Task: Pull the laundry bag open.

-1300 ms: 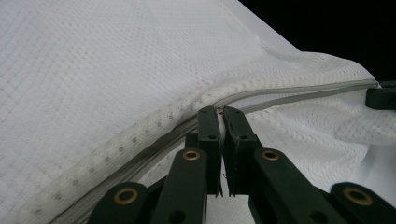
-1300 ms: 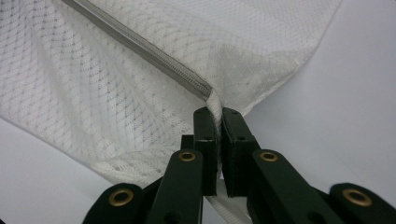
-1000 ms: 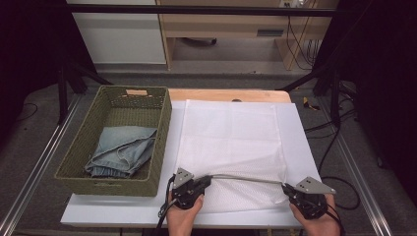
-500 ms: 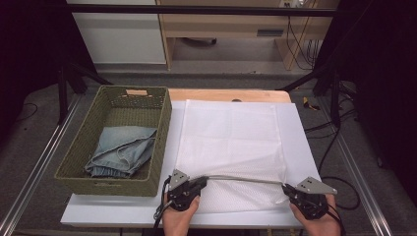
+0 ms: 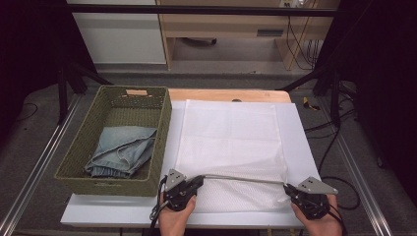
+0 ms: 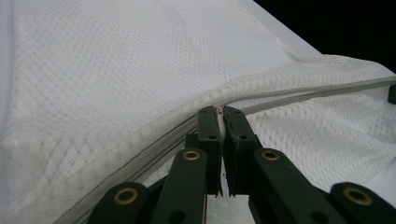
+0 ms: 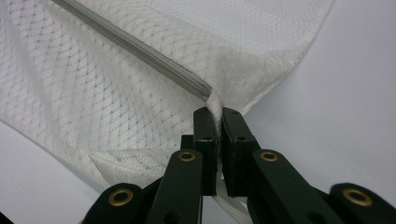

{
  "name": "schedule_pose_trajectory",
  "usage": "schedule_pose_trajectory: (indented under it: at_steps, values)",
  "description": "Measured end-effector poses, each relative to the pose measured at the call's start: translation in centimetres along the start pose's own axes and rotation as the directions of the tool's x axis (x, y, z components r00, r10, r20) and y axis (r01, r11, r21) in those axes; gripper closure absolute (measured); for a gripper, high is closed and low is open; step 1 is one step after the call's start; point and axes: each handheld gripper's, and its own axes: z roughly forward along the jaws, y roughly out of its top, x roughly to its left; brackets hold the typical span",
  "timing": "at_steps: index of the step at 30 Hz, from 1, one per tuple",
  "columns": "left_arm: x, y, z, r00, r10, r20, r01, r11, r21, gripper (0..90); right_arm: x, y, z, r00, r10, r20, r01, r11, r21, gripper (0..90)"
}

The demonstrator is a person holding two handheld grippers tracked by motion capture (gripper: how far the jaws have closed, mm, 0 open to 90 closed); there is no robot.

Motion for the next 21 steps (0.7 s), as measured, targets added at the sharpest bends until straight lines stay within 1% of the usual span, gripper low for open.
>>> schedule_pose_trajectory:
  at_steps: [4, 8, 12, 15, 17, 19, 21]
  values:
    - [0.1, -0.2, -0.2, 1.0000, -0.004, 0.008, 0.004, 1.0000, -0.002, 86.6, 0.0, 0.0, 0.0, 1.0000, -0.006, 0.006, 0.006, 1.000, 0.006, 85.9]
    - [0.0, 0.0, -0.3, 1.0000, 0.003, 0.003, -0.003, 1.0000, 0.000, 86.6, -0.2, -0.2, 0.0, 1.0000, -0.003, 0.009, 0.003, 1.000, 0.012, 85.9]
    - [-0.1, 0.3, -0.3, 0.9995, 0.023, -0.023, -0.023, 0.9997, 0.012, 86.6, -0.3, -0.3, 0.1, 1.0000, -0.002, 0.004, 0.002, 1.000, 0.015, 85.9]
    - [-0.2, 0.5, -0.5, 0.9983, 0.035, -0.047, -0.034, 0.9994, 0.008, 86.6, -0.5, -0.4, 0.2, 1.0000, 0.001, 0.005, -0.001, 1.000, 0.014, 85.9]
    - [-0.2, 0.6, -0.7, 0.9980, 0.035, -0.053, -0.035, 0.9994, 0.005, 86.6, -0.6, -0.4, 0.1, 0.9999, -0.005, 0.011, 0.005, 1.000, 0.014, 85.9]
    - [-0.2, 0.6, -0.8, 0.9970, 0.042, -0.065, -0.041, 0.9991, 0.012, 86.6, -0.7, -0.5, 0.0, 0.9999, 0.004, 0.013, -0.004, 1.000, 0.017, 85.9]
    - [-0.1, 0.4, -1.1, 0.9971, 0.033, -0.069, -0.033, 0.9994, 0.009, 86.6, -0.9, -0.6, 0.0, 0.9999, -0.002, 0.014, 0.001, 1.000, 0.016, 85.9]
